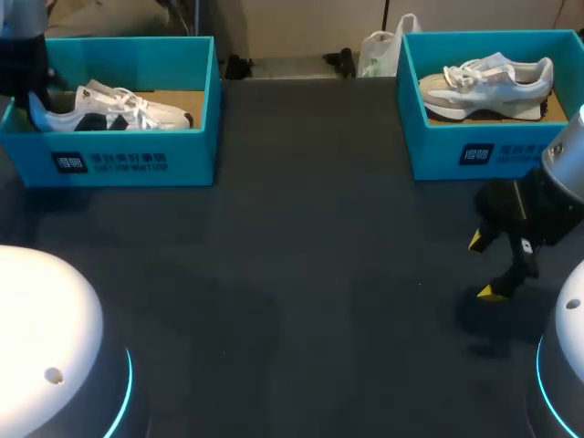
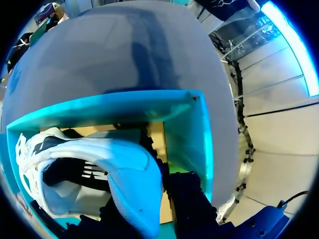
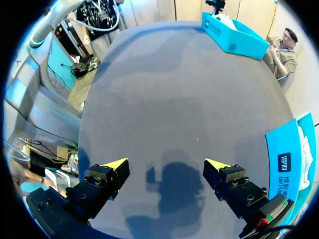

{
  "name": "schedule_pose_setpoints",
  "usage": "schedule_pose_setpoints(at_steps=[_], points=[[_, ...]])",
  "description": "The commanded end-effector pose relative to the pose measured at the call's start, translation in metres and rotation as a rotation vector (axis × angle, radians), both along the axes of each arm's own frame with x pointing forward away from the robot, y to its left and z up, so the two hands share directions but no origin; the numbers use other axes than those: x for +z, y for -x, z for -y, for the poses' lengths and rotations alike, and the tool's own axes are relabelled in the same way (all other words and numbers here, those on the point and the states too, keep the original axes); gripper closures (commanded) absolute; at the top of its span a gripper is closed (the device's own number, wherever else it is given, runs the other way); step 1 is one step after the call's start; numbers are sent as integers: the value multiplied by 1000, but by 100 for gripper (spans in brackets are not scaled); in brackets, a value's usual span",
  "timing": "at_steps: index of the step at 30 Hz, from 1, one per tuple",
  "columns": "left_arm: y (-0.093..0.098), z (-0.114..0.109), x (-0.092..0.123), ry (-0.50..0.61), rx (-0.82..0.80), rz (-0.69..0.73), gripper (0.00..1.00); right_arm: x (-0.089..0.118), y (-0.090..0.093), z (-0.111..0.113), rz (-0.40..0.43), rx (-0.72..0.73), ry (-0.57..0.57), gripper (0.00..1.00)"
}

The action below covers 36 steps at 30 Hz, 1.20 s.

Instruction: Take the shoe out of the shoebox, open the shoe tongue, remove and reinsert the insole, then place the shoe into the shoebox

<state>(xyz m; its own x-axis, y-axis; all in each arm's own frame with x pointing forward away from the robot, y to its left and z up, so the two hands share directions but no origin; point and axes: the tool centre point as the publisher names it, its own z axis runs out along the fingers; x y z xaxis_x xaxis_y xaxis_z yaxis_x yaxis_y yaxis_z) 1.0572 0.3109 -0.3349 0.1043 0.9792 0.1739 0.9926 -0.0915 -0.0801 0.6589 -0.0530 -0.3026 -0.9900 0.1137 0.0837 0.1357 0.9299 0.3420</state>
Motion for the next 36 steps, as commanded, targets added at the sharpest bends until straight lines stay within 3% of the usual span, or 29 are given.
schedule_pose_setpoints(at_steps=[1, 19, 31, 32, 33, 35, 36], points=[[1, 0, -11, 8, -4, 3, 100, -1, 1, -1, 1, -1, 3, 0], [2, 12, -46, -5, 30, 26, 100, -1, 1, -1, 1, -1, 3, 0], [0, 15, -52, 19, 30, 10, 100, -1, 1, -1, 1, -1, 3, 0], [0, 15, -52, 20, 31, 9, 85, -1, 1, -1, 1, -1, 3, 0], [0, 15, -52, 22, 30, 7, 59, -1, 1, -1, 1, -1, 3, 0], [0, 15, -52, 33, 32, 3, 49, -1, 1, -1, 1, -1, 3, 0], [0, 15, -51, 38, 32, 0, 37, -1, 1, -1, 1, -1, 3, 0]])
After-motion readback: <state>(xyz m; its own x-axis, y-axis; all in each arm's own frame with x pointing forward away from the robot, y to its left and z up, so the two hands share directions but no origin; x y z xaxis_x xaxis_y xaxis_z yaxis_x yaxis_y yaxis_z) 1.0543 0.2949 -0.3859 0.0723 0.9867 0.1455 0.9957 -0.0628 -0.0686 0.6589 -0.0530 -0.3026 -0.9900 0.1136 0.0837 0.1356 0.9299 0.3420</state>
